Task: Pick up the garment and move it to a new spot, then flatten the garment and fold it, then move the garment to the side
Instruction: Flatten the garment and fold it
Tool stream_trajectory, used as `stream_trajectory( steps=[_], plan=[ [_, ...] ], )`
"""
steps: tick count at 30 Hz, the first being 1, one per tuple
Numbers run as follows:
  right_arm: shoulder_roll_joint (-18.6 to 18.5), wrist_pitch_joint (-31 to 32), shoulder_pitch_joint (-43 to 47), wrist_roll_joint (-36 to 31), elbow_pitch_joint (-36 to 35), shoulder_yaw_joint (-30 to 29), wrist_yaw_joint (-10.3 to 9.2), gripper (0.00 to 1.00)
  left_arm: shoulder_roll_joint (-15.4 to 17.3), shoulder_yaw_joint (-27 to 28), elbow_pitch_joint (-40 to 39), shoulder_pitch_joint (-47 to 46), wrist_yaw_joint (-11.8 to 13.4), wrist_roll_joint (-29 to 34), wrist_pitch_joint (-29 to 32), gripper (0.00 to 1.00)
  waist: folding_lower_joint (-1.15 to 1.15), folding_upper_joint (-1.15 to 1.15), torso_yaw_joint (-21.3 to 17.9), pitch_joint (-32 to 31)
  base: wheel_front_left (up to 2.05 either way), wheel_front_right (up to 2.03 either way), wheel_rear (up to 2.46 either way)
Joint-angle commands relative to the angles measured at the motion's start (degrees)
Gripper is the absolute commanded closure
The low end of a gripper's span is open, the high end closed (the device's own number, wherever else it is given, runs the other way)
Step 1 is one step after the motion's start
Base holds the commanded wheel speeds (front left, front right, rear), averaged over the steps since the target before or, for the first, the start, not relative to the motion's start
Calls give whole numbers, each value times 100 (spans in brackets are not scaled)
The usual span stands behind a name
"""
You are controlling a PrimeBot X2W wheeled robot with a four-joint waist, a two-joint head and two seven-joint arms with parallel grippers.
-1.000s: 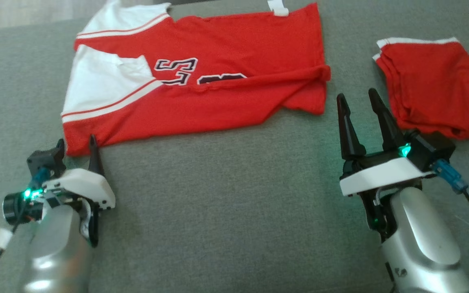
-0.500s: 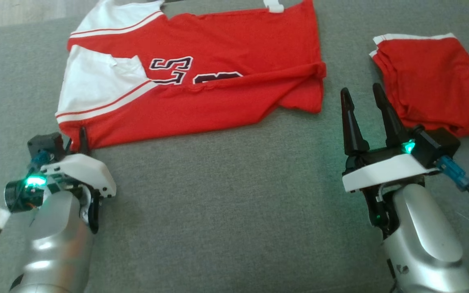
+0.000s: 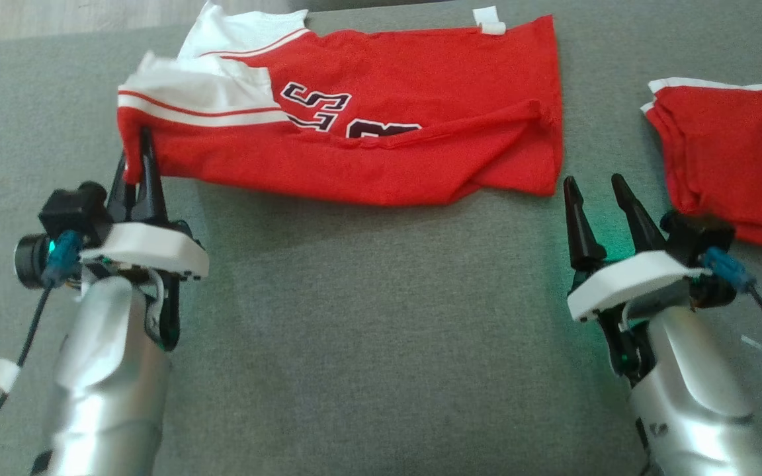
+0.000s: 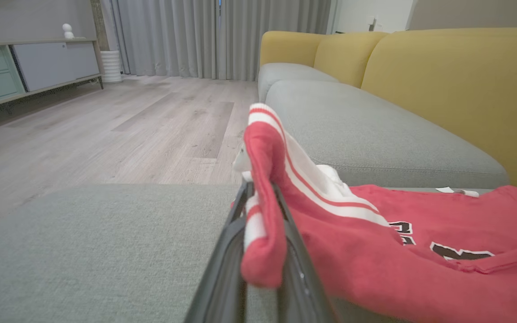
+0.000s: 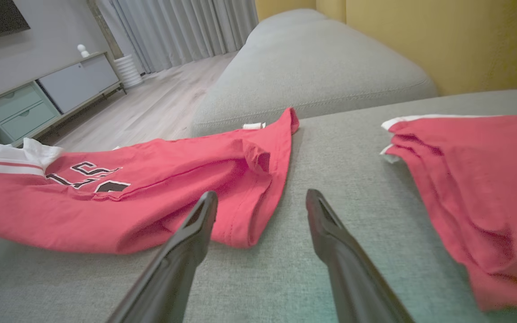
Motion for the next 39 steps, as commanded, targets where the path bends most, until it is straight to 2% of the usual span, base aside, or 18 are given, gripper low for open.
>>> stream_trajectory(
  steps=[1,14,20,21,23,24,31,39],
  plan=[
    [52,54,-270,57,-93,79,21,0,119,141,-282,12,-9,58,-69,100,0,0,46,16,0,0,0],
    [52,806,-1170,965,1386,204,21,0,-9,-30,-735,224,-92,198,-70,100,0,0,302,141,0,0,0],
    [52,953,-1618,1445,2134,579,21,0,-49,-86,-738,187,-119,232,-71,100,0,0,399,189,0,0,0],
    [52,945,-1669,1501,2223,651,21,7,-51,-87,-731,183,-120,238,-71,100,0,0,406,186,0,0,0],
    [52,883,-1757,1576,2367,784,21,79,-35,-71,-704,178,-109,249,-71,100,0,0,404,172,0,0,0],
    [52,822,-1799,1550,2430,851,21,100,-18,-56,-690,180,-102,255,-71,100,0,0,393,160,0,0,0],
    [43,476,-1982,1167,2951,791,21,100,131,100,-667,334,-22,289,-71,100,0,0,205,-27,0,0,0],
    [-257,730,-1879,1027,2835,917,21,100,204,176,-603,632,7,355,-71,100,0,0,63,-338,0,0,0]
  ],
)
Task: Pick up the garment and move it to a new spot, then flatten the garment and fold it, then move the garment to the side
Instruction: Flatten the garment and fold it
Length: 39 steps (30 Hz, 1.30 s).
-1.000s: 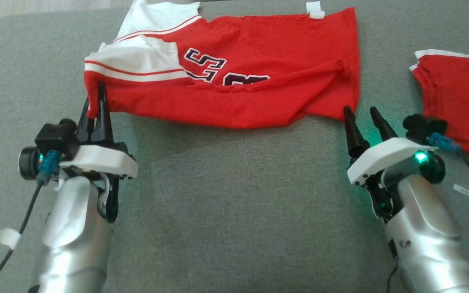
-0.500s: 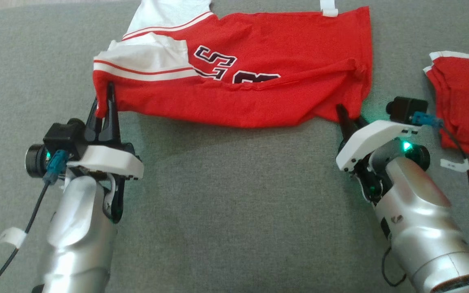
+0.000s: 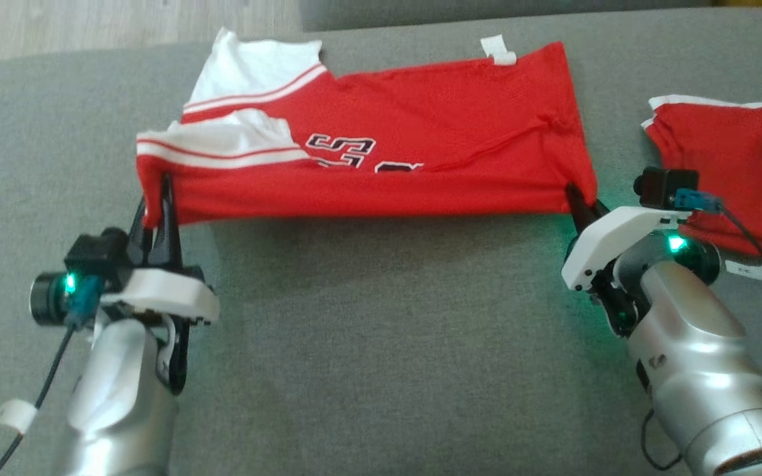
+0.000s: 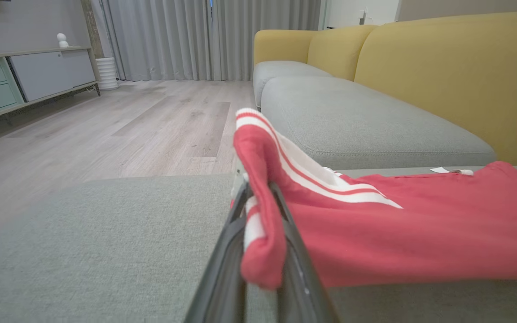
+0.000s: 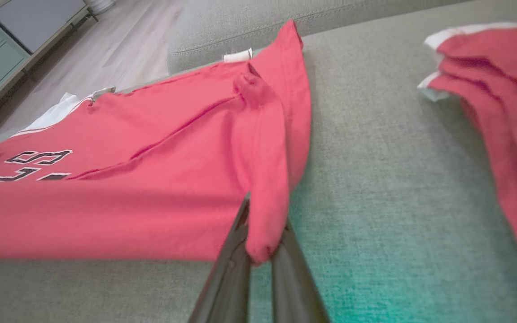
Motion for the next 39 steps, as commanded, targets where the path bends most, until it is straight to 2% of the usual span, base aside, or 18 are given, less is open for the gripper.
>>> stream_trajectory(
  steps=[1,8,13,20,28,29,30,32,33,35,36,39],
  plan=[
    [-49,23,-19,22,-213,123,20,100,232,206,-120,-39,28,46,-55,100,0,0,-49,-124,0,0,0],
    [-129,169,601,182,-875,292,20,100,240,42,323,496,-160,-8,-2,100,0,0,-226,-613,0,0,0],
    [-149,412,1198,238,-1398,320,20,100,270,-56,341,1020,-267,-129,226,100,0,0,-332,-938,0,0,0],
    [-321,1002,1962,240,-2099,186,20,100,387,-142,-193,1750,-307,-207,595,100,0,0,-368,-1186,0,0,0],
    [-368,1781,2817,95,-3206,-333,20,100,410,-332,-1167,2404,-321,-281,1317,100,0,0,-343,-1246,0,0,0],
    [-341,1828,2885,35,-3323,-420,20,79,403,-340,-1240,2440,-310,-295,1372,100,0,0,-346,-1242,0,0,0],
    [-297,1856,2944,-28,-3435,-519,20,1,402,-347,-1301,2469,-298,-306,1433,100,0,0,-351,-1236,0,0,0],
    [-199,1913,3026,-155,-3658,-666,20,0,411,-362,-1403,2505,-274,-314,1525,100,0,0,-361,-1215,0,0,0],
    [-158,1922,3052,-225,-3773,-731,20,0,420,-365,-1443,2514,-256,-312,1558,96,0,0,-368,-1203,0,0,0],
    [-94,1904,3079,-382,-4007,-836,20,0,434,-372,-1511,2520,-223,-309,1603,15,0,0,-387,-1174,0,0,0],
    [-60,1862,3081,-450,-4124,-905,20,0,434,-368,-1545,2511,-204,-314,1609,0,0,0,-400,-1157,0,0,0],
    [6,1617,3036,-705,-4455,-1066,20,0,418,-329,-1667,2451,-128,-332,1511,0,0,0,-428,-1095,0,0,0]
  ],
)
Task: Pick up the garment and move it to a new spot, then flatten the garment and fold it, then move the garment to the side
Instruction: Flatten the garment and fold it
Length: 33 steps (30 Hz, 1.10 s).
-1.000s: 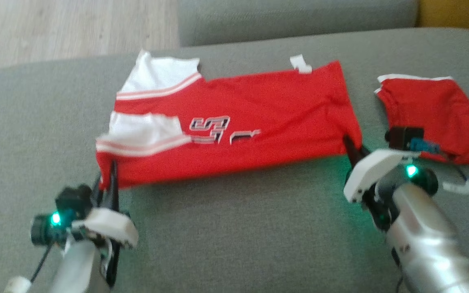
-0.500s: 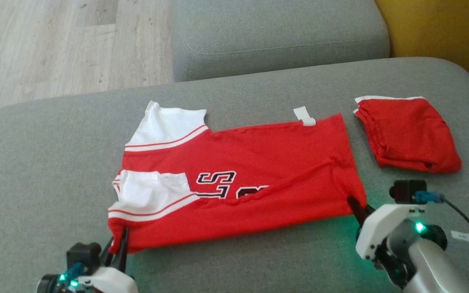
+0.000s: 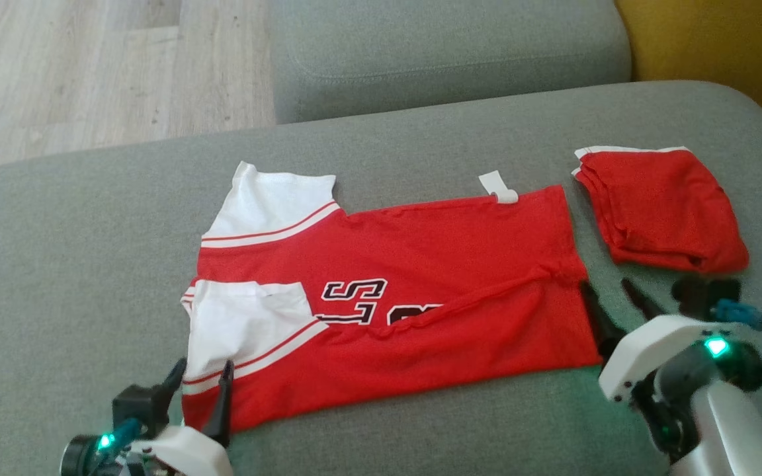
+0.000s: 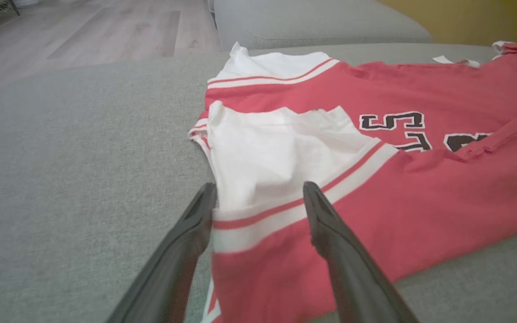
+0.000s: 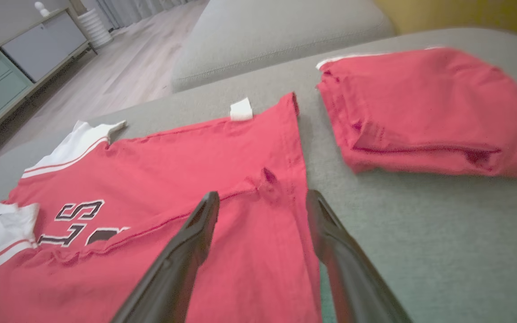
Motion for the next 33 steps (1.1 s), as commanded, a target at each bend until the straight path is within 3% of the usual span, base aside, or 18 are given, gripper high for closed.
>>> stream_trajectory(
  steps=[1,11,16,25,33],
  plan=[
    [20,-190,-246,-155,-333,30,21,0,100,215,-267,-259,50,-55,-142,0,0,0,-19,41,0,0,0],
    [141,-1252,-785,-731,-870,-356,21,0,44,364,-692,-1059,152,-104,-1012,0,0,0,-108,474,0,0,0],
    [140,-1405,-1207,-819,-891,-357,21,0,195,286,-603,-1917,37,-48,-977,0,0,0,-199,908,0,0,0],
    [70,-1419,-2053,-839,-742,-37,21,0,878,-236,351,-3912,-280,-268,114,0,0,0,-429,1838,0,0,0],
    [107,-1599,-2807,-751,-406,270,21,0,1876,-1638,1368,-5339,-297,-1161,1428,0,0,0,-745,2461,0,0,0]
  ],
)
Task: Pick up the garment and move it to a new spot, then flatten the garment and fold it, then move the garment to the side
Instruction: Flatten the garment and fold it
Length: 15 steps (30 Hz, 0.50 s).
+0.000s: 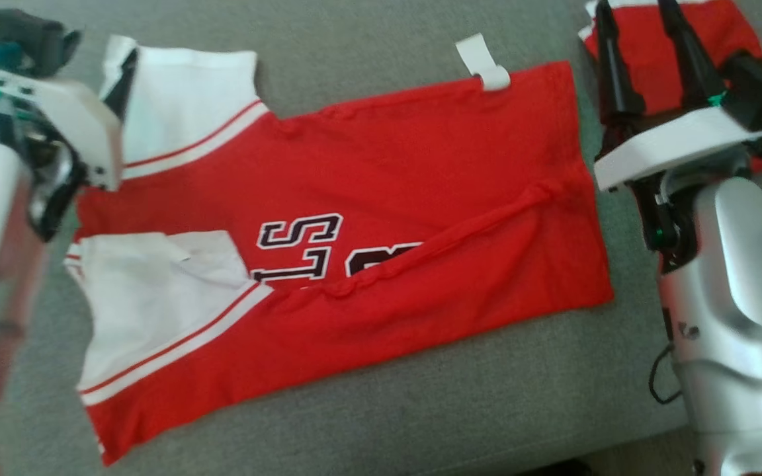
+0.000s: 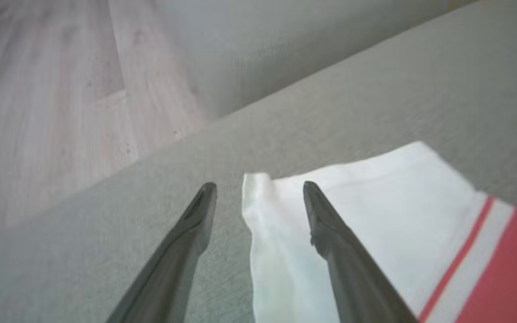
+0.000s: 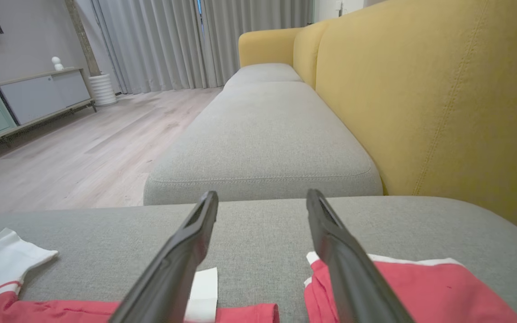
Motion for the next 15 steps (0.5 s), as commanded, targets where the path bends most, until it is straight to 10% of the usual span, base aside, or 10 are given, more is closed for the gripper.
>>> stream_trajectory(
  steps=[1,15],
  plan=[
    [4,-62,-149,46,-158,118,21,0,344,122,-94,-279,10,-65,53,0,-2,0,-178,194,0,0,0],
    [-24,-275,-580,86,185,203,21,0,755,-1076,813,-993,9,-1224,618,1,-2,0,-468,562,0,0,0]
  ],
)
